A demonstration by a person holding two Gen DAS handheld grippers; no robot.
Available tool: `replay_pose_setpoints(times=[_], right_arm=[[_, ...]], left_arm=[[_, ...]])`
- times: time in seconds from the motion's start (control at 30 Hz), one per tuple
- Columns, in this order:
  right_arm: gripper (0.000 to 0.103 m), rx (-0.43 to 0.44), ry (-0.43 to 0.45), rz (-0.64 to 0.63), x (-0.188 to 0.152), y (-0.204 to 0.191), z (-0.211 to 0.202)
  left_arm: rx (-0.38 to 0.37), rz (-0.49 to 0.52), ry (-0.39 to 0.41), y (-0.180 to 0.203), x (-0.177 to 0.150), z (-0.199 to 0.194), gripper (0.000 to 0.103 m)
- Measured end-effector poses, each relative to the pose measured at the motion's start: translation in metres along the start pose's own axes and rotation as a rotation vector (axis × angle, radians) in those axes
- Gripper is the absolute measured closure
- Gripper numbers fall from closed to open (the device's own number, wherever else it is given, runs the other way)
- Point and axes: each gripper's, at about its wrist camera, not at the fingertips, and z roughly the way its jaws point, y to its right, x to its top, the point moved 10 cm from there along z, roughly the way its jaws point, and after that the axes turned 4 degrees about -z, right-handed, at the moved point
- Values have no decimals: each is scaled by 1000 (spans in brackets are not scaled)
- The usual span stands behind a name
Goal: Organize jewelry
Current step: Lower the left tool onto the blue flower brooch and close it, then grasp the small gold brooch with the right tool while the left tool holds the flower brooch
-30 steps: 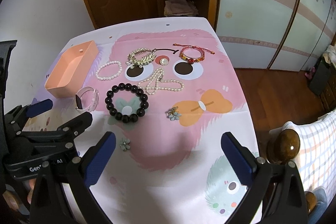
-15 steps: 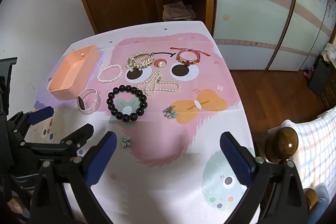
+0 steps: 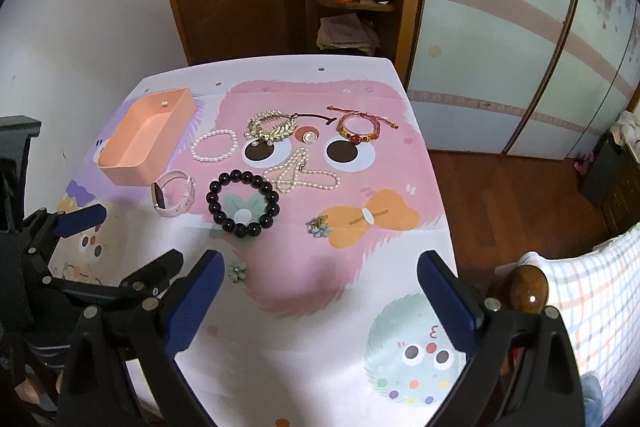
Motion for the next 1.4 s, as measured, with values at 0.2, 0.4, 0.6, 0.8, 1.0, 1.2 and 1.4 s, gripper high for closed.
replay_pose_setpoints(times=[0.2, 0.4, 0.6, 0.8, 1.0, 1.2, 1.4], right_arm=[[14, 17, -38, 44, -14, 9, 15], [15, 36, -84, 107, -28, 22, 34], [15, 16, -111, 122, -37, 30, 48], [15, 12, -138, 131, -43, 33, 61], [15, 18, -152, 129, -44, 34, 69], [15, 26, -154, 127, -42, 31, 75], [15, 54, -141, 116, -32, 25, 83]], left_arm=[[-136, -22, -101, 4, -18, 24, 2], [-106, 5, -162, 12, -34, 48, 3], [-79, 51, -205, 29, -42, 65, 15], [-42, 66, -203, 37, -37, 76, 36], [-4, 70, -176, 35, -29, 76, 69], [-16, 53, -176, 29, -30, 71, 97], [-36, 34, -181, 18, -30, 71, 98]])
